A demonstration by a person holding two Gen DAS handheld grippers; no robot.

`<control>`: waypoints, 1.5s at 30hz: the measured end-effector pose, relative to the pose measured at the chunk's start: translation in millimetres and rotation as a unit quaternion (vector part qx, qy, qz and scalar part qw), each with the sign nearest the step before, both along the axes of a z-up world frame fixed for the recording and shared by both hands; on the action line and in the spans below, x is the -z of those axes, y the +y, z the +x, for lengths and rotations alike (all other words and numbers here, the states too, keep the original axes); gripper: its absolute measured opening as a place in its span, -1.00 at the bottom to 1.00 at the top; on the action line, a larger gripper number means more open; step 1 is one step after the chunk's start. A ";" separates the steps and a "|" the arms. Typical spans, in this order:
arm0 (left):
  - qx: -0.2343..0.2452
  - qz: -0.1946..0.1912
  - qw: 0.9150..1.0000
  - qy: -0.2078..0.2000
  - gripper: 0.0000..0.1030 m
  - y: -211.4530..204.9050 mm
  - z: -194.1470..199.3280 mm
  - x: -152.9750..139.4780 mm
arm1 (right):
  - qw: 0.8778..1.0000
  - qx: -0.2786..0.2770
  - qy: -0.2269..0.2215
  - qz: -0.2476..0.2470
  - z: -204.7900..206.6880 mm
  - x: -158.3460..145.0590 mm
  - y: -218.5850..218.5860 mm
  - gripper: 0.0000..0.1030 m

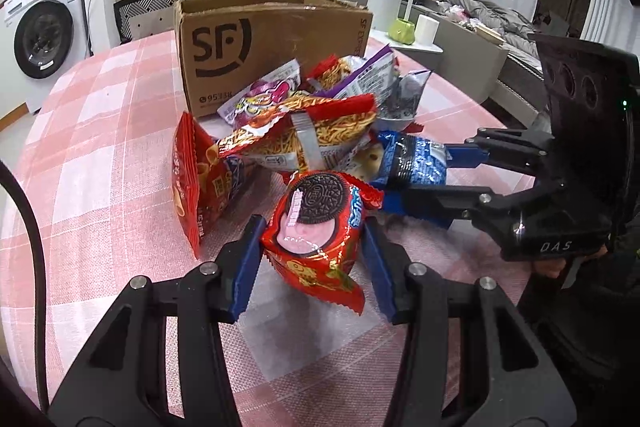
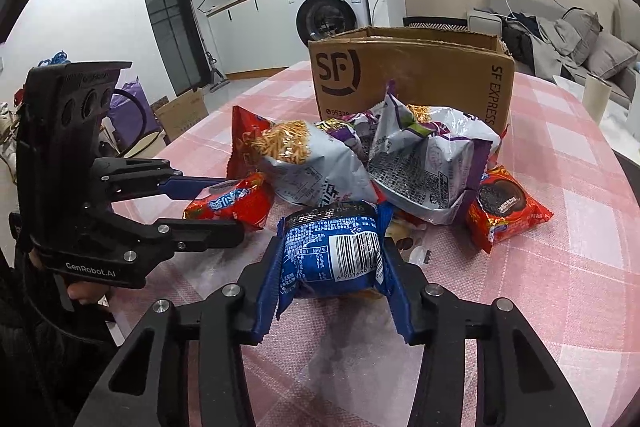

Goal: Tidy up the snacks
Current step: 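Lift both packs and lower them into the cardboard box with both grippers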

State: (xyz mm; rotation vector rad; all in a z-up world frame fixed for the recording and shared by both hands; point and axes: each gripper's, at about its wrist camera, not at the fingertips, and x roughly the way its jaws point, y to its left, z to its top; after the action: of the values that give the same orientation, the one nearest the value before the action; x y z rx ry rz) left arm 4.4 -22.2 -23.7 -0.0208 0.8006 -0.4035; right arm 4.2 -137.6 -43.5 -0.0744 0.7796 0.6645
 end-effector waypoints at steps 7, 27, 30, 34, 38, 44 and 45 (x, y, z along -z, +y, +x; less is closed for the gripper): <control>0.004 -0.014 1.000 -0.024 -0.12 0.8 -16.2 -20.4 | 0.999 -0.011 -0.024 0.021 -10.3 -14.3 -4.5 -0.07; -0.018 -0.046 0.996 -0.079 -0.14 8.7 -38.1 -65.2 | 0.994 0.025 -0.087 0.066 -25.8 -59.3 -30.8 -0.07; -0.022 -0.047 0.995 -0.084 -0.14 9.2 -38.1 -68.8 | 0.993 0.033 -0.091 0.067 -25.4 -65.3 -33.9 -0.07; -0.025 -0.046 0.994 -0.093 -0.14 9.2 -37.9 -74.6 | 0.992 0.040 -0.099 0.068 -24.9 -73.4 -35.9 -0.07; -0.039 -0.044 0.993 -0.105 -0.14 10.6 -33.9 -82.3 | 0.991 0.050 -0.106 0.070 -20.0 -83.4 -37.9 -0.07; -0.058 -0.041 0.990 -0.122 -0.14 14.1 -24.4 -94.2 | 0.989 0.067 -0.110 0.071 -6.5 -94.2 -38.8 -0.07; -0.061 -0.042 0.989 -0.126 -0.14 14.7 -22.4 -97.0 | 0.989 0.069 -0.110 0.072 -3.4 -96.3 -38.4 -0.07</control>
State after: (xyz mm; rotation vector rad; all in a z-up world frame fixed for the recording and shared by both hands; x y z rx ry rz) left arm -18.0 -7.5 73.2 -0.0954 0.5296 -0.3159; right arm 0.8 -176.0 52.8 0.0378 0.5175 0.5694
